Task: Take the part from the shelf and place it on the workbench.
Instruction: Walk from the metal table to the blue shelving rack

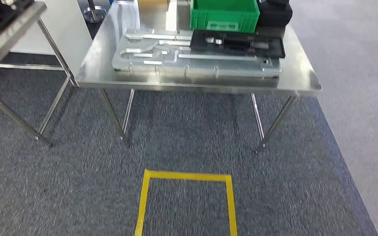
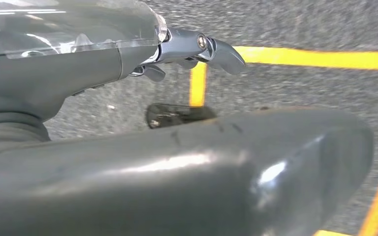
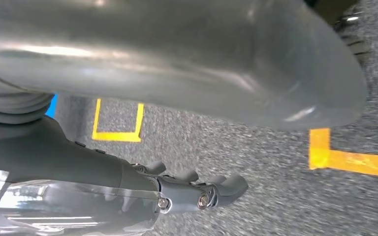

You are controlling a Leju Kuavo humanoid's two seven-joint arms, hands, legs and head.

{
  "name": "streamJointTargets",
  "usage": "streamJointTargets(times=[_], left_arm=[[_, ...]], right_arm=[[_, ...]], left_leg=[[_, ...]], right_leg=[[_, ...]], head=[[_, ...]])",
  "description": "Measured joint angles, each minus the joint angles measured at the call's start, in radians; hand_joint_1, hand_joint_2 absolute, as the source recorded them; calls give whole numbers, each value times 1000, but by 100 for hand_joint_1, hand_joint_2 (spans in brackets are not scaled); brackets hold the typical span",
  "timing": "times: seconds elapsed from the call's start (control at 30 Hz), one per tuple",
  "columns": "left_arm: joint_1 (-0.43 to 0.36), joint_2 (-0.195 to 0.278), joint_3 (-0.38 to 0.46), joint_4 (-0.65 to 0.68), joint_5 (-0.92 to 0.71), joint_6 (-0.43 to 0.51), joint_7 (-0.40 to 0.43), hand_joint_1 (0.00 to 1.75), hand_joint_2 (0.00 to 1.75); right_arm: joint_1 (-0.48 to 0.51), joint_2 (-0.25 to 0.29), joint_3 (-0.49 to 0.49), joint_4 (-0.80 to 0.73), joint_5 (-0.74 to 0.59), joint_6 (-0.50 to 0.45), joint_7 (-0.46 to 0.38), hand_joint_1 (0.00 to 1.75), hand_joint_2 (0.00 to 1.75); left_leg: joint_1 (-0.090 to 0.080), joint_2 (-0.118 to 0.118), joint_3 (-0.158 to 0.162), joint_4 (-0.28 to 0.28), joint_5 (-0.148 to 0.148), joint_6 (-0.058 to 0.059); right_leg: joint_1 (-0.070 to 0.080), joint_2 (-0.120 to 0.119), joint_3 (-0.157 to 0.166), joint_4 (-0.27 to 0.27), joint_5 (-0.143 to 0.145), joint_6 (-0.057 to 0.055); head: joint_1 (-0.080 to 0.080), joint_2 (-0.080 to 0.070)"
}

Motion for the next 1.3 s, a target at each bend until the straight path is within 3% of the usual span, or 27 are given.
streamJointTargets(times=[0.03, 0.1, 0.17, 0.2, 0.23, 0.3, 0.33, 0.4, 0.47, 0.5, 0.53, 0.6, 0.63, 0.7, 0.73, 0.8, 0.83, 0.9, 0.97, 1.0, 1.03, 1.07, 1.13, 1.2, 1.23, 1.3], left_arm=[[1, 1, 0, 0, -1, 2, -1, 0, 0], [2, 3, -1, 0, -3, 4, -4, 0, 0], [3, 6, -1, 0, -4, 5, -6, 0, 0], [3, 8, -2, 0, -5, 5, -7, 0, 0], [3, 10, -2, 0, -5, 5, -8, 0, 0], [6, 16, -2, 0, -6, 7, -11, 0, 0], [8, 18, -2, 0, -7, 8, -13, 0, 0], [12, 23, -2, 0, -10, 8, -18, 0, 0], [14, 24, -2, 0, -11, 7, -22, 0, 0], [15, 24, -3, 0, -12, 6, -24, 0, 0], [14, 25, -3, 0, -12, 6, -27, 0, 0], [12, 27, -3, 0, -12, 4, -31, 0, 0], [10, 29, -3, 0, -12, 4, -33, 0, 0], [5, 31, -4, 0, -11, 2, -36, 0, 0], [4, 32, -4, 0, -11, 2, -37, 0, 0], [4, 32, -4, 0, -11, 2, -36, 0, 0], [4, 32, -4, 0, -12, 2, -35, 0, 0], [4, 32, -4, 0, -13, 2, -33, 0, 0], [5, 32, -5, 0, -15, 3, -30, 0, 0], [5, 32, -6, 0, -17, 3, -30, 0, 0], [5, 32, -7, 0, -18, 3, -29, 0, 0], [6, 32, -8, 0, -20, 3, -28, 0, 0], [5, 32, -10, 0, -20, 3, -27, 0, 0], [5, 31, -11, 0, -20, 4, -24, 0, 0], [4, 31, -12, 0, -20, 5, -22, 0, 0], [5, 32, -12, 0, -20, 5, -19, 0, 0]], right_arm=[[0, 0, -1, 0, 1, 1, 3, 0, 0], [0, 1, -1, 1, 4, 2, 17, 0, 0], [-1, 1, -1, 1, 9, 2, 34, 0, 0], [-1, 2, -1, 2, 12, 3, 41, 0, 0], [-1, 3, -1, 2, 14, 5, 45, 0, 0], [0, 6, -1, 4, 20, 11, 50, 0, 0], [1, 8, -1, 5, 23, 15, 51, 0, 0], [2, 11, -1, 8, 28, 21, 50, 0, 0], [4, 12, -1, 9, 33, 23, 46, 0, 0], [4, 13, -1, 9, 37, 23, 41, 0, 0], [4, 13, -1, 9, 39, 23, 34, 0, 0], [3, 14, -1, 10, 43, 24, 18, 0, 0], [3, 14, -1, 10, 45, 24, 10, 0, 0], [1, 14, -1, 10, 51, 25, -3, 0, 0], [0, 14, -1, 10, 53, 25, -7, 0, 0], [-1, 14, -1, 10, 57, 27, -11, 0, 0], [-1, 14, -1, 10, 58, 28, -11, 0, 0], [-1, 14, 0, 11, 60, 32, -11, 0, 0], [-1, 15, 0, 12, 61, 33, -11, 0, 0], [-1, 15, 0, 12, 62, 33, -11, 0, 0], [-1, 15, 0, 12, 62, 33, -11, 0, 0], [-2, 15, 0, 12, 62, 33, -11, 0, 0], [-3, 15, 0, 12, 62, 33, -11, 0, 0], [-7, 15, 0, 12, 64, 33, -11, 0, 0], [-9, 15, 0, 13, 65, 34, -11, 0, 0], [-10, 16, 1, 13, 68, 34, -10, 0, 0]], left_leg=[[-1, 0, -18, 4, 10, -1], [-3, 0, -49, 12, 29, -5], [-7, 0, -68, 18, 45, -12], [-8, 0, -73, 19, 55, -18], [-8, 1, -78, 18, 64, -24], [-6, 1, -87, 20, 69, -37], [-5, -1, -95, 35, 48, -42], [-2, -2, -123, 121, -45, -51], [2, -2, -152, 249, -127, -59], [3, -2, -154, 296, -131, -62], [5, -2, -142, 313, -111, -65], [10, -2, -65, 247, -50, -67], [10, -2, -7, 173, -46, -66], [8, -3, 81, 41, -78, -55], [5, -3, 98, 8, -94, -46], [4, -1, 87, -1, -84, -26], [5, 1, 76, -2, -73, -16], [7, 6, 47, -4, -47, -2], [5, 6, 15, -2, -23, 2], [4, 6, -1, 1, -11, 1], [3, 6, -18, 4, 1, 0], [3, 6, -35, 8, 11, -2], [1, 5, -63, 14, 30, -7], [-2, 5, -79, 19, 47, -16], [-2, 5, -84, 19, 57, -21], [-1, 6, -92, 18, 74, -33]], right_leg=[[1, 0, 21, 0, 25, -2], [5, 2, 112, -95, 77, -15], [12, 4, 222, -251, 74, -32], [16, 4, 255, -304, 63, -38], [19, 4, 267, -332, 57, -42], [17, 2, 256, -340, 72, -52], [15, -1, 247, -342, 84, -60], [12, -6, 221, -344, 107, -71], [13, -9, 188, -337, 128, -73], [13, -10, 169, -331, 139, -72], [13, -11, 148, -323, 149, -69], [11, -12, 107, -301, 164, -63], [12, -12, 90, -289, 170, -58], [13, -12, 71, -270, 181, -47], [13, -12, 66, -267, 188, -41], [11, -11, 59, -266, 200, -27], [9, -9, 52, -256, 183, -21], [5, -4, 26, -185, 95, -11], [3, -2, -1, -65, 4, -4], [2, -2, -5, -16, -8, -3], [2, -2, 6, 6, 4, -3], [2, -1, 33, -6, 32, -5], [4, 1, 136, -121, 77, -15], [11, 3, 240, -271, 66, -28], [14, 4, 266, -316, 55, -34], [15, 2, 267, -342, 60, -47]], head=[[0, 0], [0, 0], [-1, 0], [-1, 0], [-1, 0], [-1, 0], [-1, 0], [-3, 0], [-4, 0], [-4, 0], [-4, 0], [-5, 0], [-5, 0], [-4, 0], [-4, 0], [-4, 0], [-4, 0], [-3, 0], [-2, 0], [-2, 0], [-2, 0], [-2, 0], [-2, 0], [-3, 0], [-3, 0], [-3, 0]])
